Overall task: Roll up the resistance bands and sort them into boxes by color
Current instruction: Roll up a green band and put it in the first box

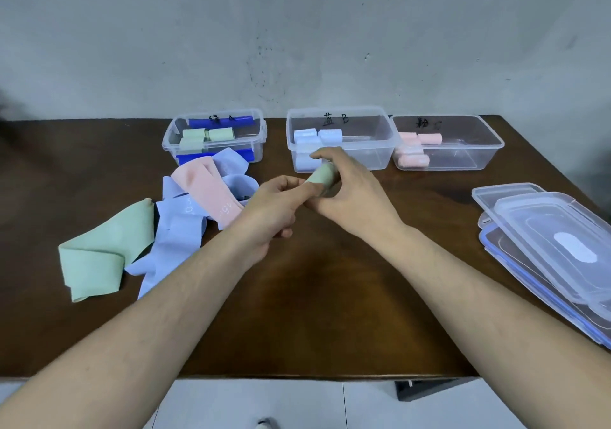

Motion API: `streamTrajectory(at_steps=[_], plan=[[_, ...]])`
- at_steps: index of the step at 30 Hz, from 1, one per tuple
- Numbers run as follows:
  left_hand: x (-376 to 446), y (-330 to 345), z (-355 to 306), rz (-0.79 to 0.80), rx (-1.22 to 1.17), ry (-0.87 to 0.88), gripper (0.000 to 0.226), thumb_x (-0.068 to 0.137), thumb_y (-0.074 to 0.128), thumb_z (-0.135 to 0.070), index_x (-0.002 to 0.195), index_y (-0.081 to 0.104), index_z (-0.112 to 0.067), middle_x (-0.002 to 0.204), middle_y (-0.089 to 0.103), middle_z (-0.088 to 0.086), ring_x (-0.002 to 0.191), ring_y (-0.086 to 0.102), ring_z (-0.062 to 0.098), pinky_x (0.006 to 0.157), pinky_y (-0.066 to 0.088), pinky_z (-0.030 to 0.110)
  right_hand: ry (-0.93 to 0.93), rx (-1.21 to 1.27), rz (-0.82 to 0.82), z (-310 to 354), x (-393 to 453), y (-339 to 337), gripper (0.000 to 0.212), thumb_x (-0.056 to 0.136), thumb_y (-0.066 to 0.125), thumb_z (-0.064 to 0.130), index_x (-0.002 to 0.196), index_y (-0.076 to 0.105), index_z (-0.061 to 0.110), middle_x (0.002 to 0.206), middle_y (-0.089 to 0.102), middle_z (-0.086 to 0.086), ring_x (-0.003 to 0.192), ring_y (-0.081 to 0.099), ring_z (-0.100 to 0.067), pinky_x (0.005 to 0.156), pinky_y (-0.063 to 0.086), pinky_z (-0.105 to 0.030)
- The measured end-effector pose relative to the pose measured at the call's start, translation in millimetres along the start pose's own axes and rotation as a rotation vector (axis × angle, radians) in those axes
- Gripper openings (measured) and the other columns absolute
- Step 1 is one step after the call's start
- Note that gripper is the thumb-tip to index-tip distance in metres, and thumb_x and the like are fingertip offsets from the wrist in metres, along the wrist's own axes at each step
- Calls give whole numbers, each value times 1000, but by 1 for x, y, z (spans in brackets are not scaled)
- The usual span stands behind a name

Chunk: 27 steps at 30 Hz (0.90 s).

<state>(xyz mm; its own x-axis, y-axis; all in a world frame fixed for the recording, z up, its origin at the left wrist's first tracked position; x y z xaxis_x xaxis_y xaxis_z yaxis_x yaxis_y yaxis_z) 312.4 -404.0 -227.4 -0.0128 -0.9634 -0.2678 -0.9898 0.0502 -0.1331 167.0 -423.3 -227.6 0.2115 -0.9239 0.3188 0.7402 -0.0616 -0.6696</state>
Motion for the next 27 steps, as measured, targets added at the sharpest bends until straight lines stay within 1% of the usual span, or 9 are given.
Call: streamTrajectory(at_steps=[4, 6, 10, 12, 15, 18, 21, 25, 27], plan=[[23, -33, -6, 14, -12, 39, 23, 86, 73, -35, 99, 69, -16, 67, 50, -4, 48, 32, 8, 44, 29, 24, -24, -29, 15, 8, 29, 19, 47, 77, 79, 39, 117, 57, 29, 109, 59, 10, 97, 53, -8, 76, 42, -16], [34, -49, -8, 11, -41, 52, 20, 87, 73, -31, 101, 69, -17, 71, 53, -1, 45, 30, 9, 43, 27, 24, -33, -17, 23, 12, 41, 26, 48, 75, 80, 40, 115, 57, 29, 108, 59, 11, 99, 53, -7, 80, 44, -20], [56, -89, -18, -63, -46, 104, 25, 87, 74, -28, 109, 65, -21, 78, 56, 2, 44, 33, 9, 41, 29, 23, -33, 24, 91, 21, 66, 43, 47, 78, 77, 44, 120, 57, 34, 111, 60, 16, 100, 54, -4, 81, 46, -20], [63, -110, -23, -77, 9, 123, 28, 86, 74, -29, 112, 65, -23, 88, 63, 3, 49, 38, 8, 42, 30, 21, -48, 23, 126, 25, 78, 50, 46, 83, 73, 46, 125, 59, 34, 114, 62, 19, 103, 55, -3, 84, 46, -19], [72, -134, -27, -58, 108, 188, 24, 86, 75, -25, 108, 67, -24, 98, 71, 3, 55, 45, 6, 44, 31, 17, -75, 9, 119, 30, 97, 60, 36, 88, 71, 37, 123, 66, 30, 110, 64, 16, 101, 56, -2, 84, 42, -14], [82, -154, -27, -60, 212, 282, 26, 84, 78, -22, 108, 68, -24, 99, 69, -5, 61, 54, -9, 50, 37, 6, -131, -48, 125, 36, 117, 67, 28, 87, 74, 28, 115, 71, 25, 102, 62, 11, 96, 54, -4, 79, 37, -10], [92, -174, -31, -63, 287, 345, 28, 82, 79, -21, 107, 68, -26, 104, 67, -9, 73, 56, -18, 59, 38, 0, -176, -104, 164, 47, 138, 74, 32, 85, 77, 27, 116, 70, 27, 94, 59, 18, 90, 53, 1, 77, 38, -13], [111, -198, -39, -43, 311, 399, 26, 85, 76, -14, 107, 67, -21, 106, 66, -6, 51, 51, -11, 46, 34, 4, -198, -177, 222, 63, 173, 87, 32, 83, 78, 27, 114, 71, 26, 97, 63, 14, 86, 56, -3, 76, 42, -11], [123, -208, -40, -40, 292, 435, 24, 84, 77, -11, 103, 68, -22, 103, 68, -6, 58, 54, -11, 53, 37, 5, -197, -219, 236, 68, 191, 93, 32, 83, 77, 28, 114, 72, 25, 96, 61, 15, 81, 54, -1, 71, 37, -6]])
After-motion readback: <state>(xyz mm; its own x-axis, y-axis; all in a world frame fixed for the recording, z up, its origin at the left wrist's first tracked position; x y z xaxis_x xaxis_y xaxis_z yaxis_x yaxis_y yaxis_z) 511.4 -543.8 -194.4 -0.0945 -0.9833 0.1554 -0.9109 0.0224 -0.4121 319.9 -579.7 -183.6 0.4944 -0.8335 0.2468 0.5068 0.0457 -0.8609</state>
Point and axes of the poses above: each hand's wrist, its own x-axis towards the middle knuckle, its own y-axis out of the palm, z = x × y, the point moved 2 cm from there along x, towards the middle knuckle
